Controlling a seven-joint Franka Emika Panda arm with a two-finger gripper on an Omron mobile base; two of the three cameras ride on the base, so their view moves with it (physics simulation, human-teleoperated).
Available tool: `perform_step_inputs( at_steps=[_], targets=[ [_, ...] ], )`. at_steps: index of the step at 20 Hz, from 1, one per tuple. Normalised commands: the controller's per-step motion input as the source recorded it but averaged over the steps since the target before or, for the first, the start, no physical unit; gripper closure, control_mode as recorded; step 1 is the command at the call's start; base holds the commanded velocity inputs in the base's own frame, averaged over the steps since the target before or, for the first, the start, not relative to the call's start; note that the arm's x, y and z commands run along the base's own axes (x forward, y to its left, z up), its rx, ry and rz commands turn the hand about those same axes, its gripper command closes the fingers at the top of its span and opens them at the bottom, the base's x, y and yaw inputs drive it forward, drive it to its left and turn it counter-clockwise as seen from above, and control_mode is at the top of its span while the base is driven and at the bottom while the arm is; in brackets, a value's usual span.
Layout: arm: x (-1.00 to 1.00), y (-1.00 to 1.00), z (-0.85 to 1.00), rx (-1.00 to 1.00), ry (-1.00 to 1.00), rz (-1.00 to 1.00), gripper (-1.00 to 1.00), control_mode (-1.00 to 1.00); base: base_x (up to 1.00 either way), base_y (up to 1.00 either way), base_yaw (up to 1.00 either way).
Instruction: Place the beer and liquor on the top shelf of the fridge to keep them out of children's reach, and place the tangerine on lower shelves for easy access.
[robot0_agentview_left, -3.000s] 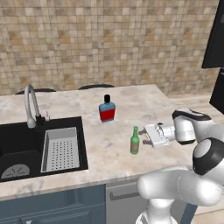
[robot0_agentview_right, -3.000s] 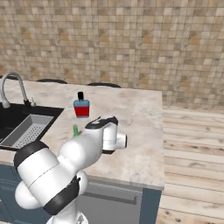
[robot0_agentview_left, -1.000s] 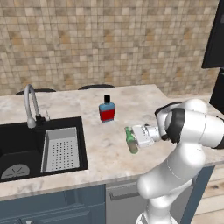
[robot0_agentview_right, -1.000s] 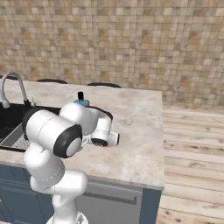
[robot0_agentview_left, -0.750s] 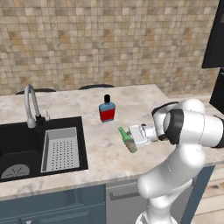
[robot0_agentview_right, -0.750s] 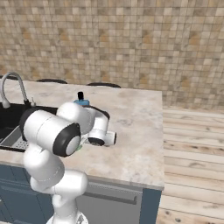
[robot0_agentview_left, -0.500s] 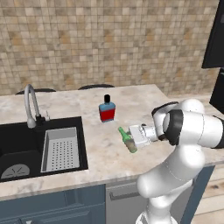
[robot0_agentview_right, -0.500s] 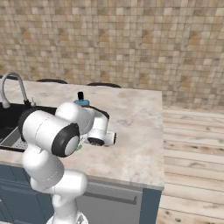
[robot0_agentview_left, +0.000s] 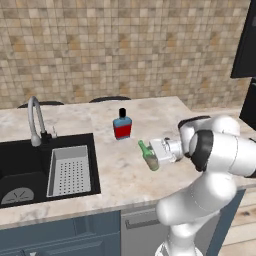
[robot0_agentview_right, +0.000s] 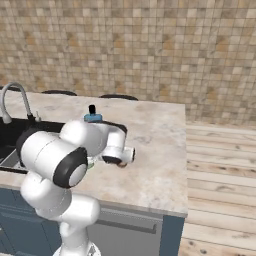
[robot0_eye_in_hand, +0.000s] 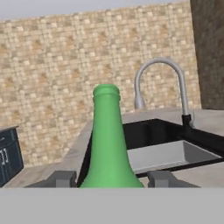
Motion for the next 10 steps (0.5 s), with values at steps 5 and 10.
perform_step_inputs(
  at_steps=[5, 10],
  targets=[
    [-0.41, -0.01, 1.00, -0.08, 0.05, -0.12, 1.00, -1.00, 0.00, 0.00, 0.00],
    [-0.58, -0.01, 1.00, -0.12, 0.21, -0.27, 1.00, -1.00, 0.00, 0.00, 0.00]
  ],
)
